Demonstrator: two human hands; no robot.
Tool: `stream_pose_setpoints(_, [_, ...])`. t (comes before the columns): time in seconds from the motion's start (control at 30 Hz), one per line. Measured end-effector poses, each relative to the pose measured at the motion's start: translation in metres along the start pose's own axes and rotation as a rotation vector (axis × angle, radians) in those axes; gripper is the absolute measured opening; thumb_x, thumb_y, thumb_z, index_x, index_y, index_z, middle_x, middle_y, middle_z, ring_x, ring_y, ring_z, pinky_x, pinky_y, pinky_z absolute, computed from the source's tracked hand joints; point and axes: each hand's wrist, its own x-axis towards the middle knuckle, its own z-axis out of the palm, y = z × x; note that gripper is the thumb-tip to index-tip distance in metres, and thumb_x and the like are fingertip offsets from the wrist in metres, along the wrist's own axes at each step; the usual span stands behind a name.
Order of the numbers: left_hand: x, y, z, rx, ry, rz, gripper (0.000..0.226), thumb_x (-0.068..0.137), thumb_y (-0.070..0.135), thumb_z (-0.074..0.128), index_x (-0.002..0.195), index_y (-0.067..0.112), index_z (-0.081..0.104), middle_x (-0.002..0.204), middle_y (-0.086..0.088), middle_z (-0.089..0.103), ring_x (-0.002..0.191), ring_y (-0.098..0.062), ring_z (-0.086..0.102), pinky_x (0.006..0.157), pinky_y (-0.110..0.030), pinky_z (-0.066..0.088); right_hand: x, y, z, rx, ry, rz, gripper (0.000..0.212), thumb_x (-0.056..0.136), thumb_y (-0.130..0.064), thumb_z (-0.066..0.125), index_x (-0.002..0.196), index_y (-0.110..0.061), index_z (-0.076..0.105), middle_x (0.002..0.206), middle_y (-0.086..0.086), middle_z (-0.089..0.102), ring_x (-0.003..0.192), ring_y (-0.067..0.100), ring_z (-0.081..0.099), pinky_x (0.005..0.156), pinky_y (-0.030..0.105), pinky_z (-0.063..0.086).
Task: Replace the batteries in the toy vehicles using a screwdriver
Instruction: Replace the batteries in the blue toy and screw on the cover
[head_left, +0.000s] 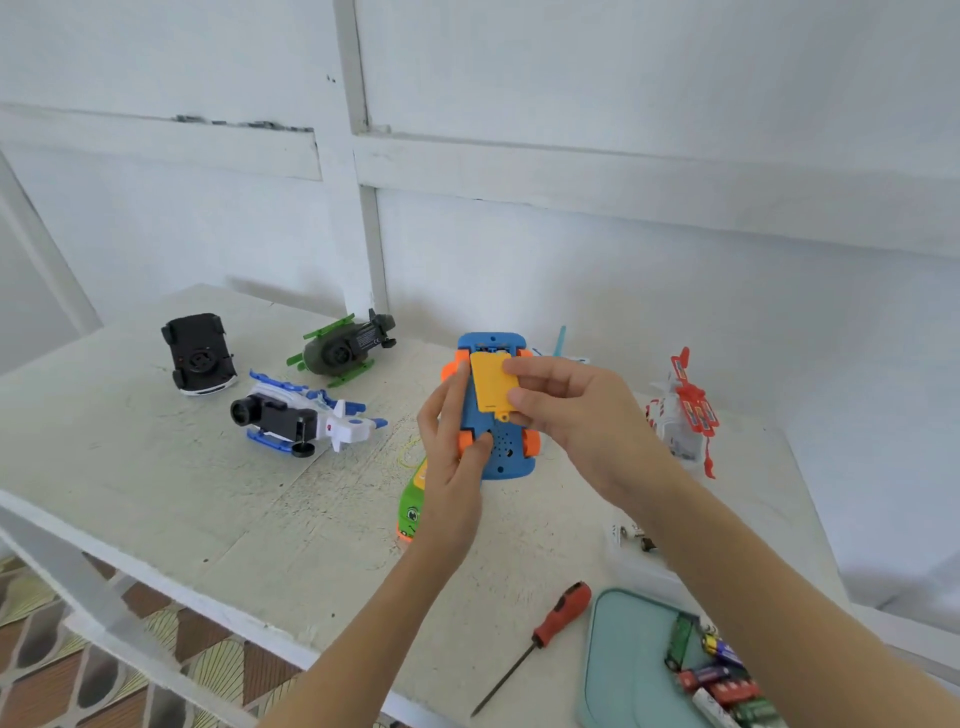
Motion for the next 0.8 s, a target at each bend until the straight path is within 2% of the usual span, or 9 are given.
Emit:
stream_pose_setpoints(0.1, [-0.0017, 0.0031, 0.0009, 0.010, -0.003, 0.009, 0.064, 0.087, 0.016, 0.040, 0.134, 0.058, 0.034, 0.141, 0.008, 0.031, 0.131, -0.011, 0.042, 0.108, -0.045, 0.043, 0.0032, -0.0001, 0.0008, -0.007, 0.047, -0.036, 0.022, 0.082, 0.004, 0.063, 0.097, -0.012, 0.066, 0.089, 0.001, 0.069, 0.076, 0.006, 0.068, 0.068, 0.017, 0.054])
stream_pose_setpoints(0.2, [-0.0020, 0.0047, 0.0007, -0.001, -0.014, 0.011, 0.066, 0.087, 0.015, 0.040, 0.131, 0.064, 0.036, 0.140, 0.009, 0.031, 0.128, -0.014, 0.045, 0.105, -0.044, 0.046, 0.0040, 0.0010, 0.0000, -0.033, 0.066, -0.040, 0.022, 0.082, 0.004, 0.063, 0.096, -0.013, 0.067, 0.090, 0.000, 0.069, 0.076, 0.005, 0.068, 0.067, 0.016, 0.054])
stream_pose_setpoints(0.33, [-0.0030, 0.0071, 0.0024, 0.000, -0.028, 0.014, 0.063, 0.087, 0.014, 0.040, 0.134, 0.056, 0.032, 0.138, 0.010, 0.031, 0.125, -0.010, 0.045, 0.104, -0.037, 0.047, 0.0051, 0.0016, 0.0002, -0.061, 0.069, -0.039, 0.022, 0.082, 0.004, 0.063, 0.099, -0.011, 0.067, 0.091, -0.002, 0.068, 0.077, 0.006, 0.068, 0.069, 0.017, 0.055])
stream_pose_setpoints(0.47, [-0.0037, 0.0068, 0.0018, -0.011, -0.029, 0.010, 0.063, 0.086, 0.015, 0.039, 0.133, 0.056, 0.033, 0.139, 0.009, 0.030, 0.125, -0.012, 0.045, 0.103, -0.038, 0.048, 0.0049, 0.0029, -0.0005, -0.094, 0.084, -0.045, 0.024, 0.083, 0.004, 0.063, 0.102, -0.010, 0.067, 0.094, -0.002, 0.068, 0.079, 0.007, 0.067, 0.069, 0.018, 0.054])
stream_pose_setpoints(0.67, [-0.0056, 0.0063, 0.0029, -0.019, -0.034, 0.015, 0.062, 0.086, 0.014, 0.039, 0.133, 0.053, 0.033, 0.137, 0.009, 0.030, 0.117, -0.001, 0.047, 0.095, -0.024, 0.049, 0.0053, 0.0028, -0.0020, -0.102, 0.098, -0.038, 0.022, 0.083, 0.004, 0.062, 0.098, -0.013, 0.067, 0.092, 0.000, 0.068, 0.078, 0.006, 0.066, 0.068, 0.016, 0.054])
stream_pose_setpoints(0.8, [-0.0056, 0.0055, 0.0038, -0.016, -0.041, 0.009, 0.062, 0.086, 0.014, 0.040, 0.133, 0.053, 0.033, 0.137, 0.008, 0.030, 0.120, -0.008, 0.047, 0.098, -0.027, 0.049, 0.0067, 0.0024, -0.0037, -0.108, 0.102, -0.029, 0.022, 0.083, 0.003, 0.063, 0.097, -0.013, 0.068, 0.091, 0.001, 0.068, 0.075, 0.004, 0.066, 0.067, 0.016, 0.054])
